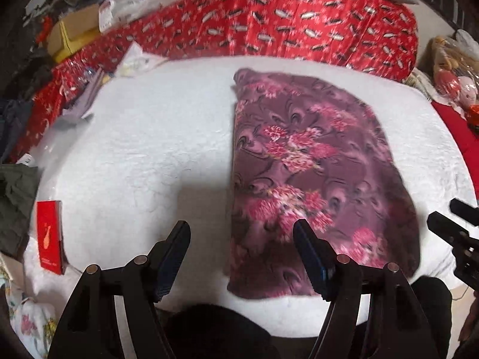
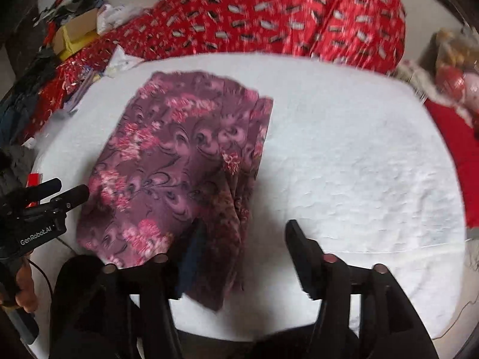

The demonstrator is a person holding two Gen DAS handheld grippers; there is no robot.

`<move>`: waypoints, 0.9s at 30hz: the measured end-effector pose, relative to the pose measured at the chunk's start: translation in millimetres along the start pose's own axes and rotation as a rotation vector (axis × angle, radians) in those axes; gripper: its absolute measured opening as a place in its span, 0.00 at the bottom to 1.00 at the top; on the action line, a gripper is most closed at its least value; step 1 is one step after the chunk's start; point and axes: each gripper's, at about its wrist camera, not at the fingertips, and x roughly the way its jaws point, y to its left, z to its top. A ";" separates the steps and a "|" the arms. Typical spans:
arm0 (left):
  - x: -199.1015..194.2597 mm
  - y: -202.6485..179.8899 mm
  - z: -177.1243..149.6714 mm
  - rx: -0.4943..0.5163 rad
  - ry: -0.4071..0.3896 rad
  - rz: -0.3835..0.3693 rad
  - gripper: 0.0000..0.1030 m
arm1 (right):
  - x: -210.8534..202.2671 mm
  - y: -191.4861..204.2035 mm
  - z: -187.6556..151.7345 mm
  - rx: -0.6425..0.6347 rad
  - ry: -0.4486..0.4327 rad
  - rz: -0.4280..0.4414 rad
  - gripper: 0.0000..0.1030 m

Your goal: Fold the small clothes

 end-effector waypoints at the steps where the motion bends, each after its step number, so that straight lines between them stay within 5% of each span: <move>1: -7.1 -2.3 -4.3 0.005 -0.011 0.002 0.69 | -5.7 -1.7 -0.7 0.000 -0.020 -0.007 0.80; 8: -57.9 -16.2 -41.7 0.063 -0.085 0.056 0.70 | -43.4 9.2 -25.7 -0.011 -0.099 -0.116 0.99; 27: -92.6 -14.3 -75.8 0.035 -0.159 0.059 0.71 | -85.6 23.3 -47.4 -0.038 -0.232 -0.139 1.00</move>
